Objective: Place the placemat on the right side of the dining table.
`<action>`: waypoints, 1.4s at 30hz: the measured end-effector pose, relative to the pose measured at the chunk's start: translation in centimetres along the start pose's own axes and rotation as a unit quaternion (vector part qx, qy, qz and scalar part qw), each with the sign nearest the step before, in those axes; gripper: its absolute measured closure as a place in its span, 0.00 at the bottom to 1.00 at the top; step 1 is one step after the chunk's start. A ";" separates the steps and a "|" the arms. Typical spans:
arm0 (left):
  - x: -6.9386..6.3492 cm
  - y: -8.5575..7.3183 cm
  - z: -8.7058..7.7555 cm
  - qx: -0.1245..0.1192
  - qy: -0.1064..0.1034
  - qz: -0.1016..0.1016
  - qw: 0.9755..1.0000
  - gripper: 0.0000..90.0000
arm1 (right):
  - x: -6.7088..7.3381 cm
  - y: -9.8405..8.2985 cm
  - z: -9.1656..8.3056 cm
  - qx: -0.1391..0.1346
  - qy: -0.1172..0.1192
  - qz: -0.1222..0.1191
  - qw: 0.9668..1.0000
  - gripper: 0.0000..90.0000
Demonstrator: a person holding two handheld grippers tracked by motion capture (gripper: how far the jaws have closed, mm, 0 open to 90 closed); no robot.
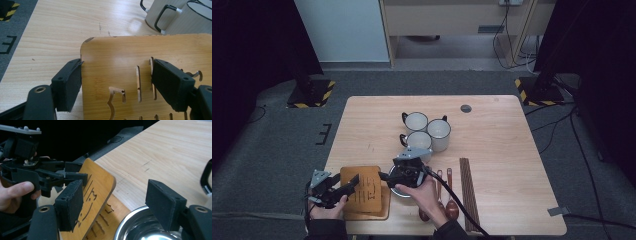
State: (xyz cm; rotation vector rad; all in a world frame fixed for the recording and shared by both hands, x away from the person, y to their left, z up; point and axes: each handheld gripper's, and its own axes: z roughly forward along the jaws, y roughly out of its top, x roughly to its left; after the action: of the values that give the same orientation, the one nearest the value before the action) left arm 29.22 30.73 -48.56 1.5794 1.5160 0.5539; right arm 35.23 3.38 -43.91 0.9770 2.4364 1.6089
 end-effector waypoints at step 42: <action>-0.4 0.2 -0.5 -0.018 -0.008 0.004 1.000 0.27 | 1.0 -3.3 4.3 0.075 0.073 0.049 0.993 0.73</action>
State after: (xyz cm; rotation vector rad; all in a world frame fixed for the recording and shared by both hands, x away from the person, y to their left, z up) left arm 28.85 30.49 -48.07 1.5589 1.4799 0.5682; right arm 34.53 6.51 -48.40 1.0494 2.6804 1.5994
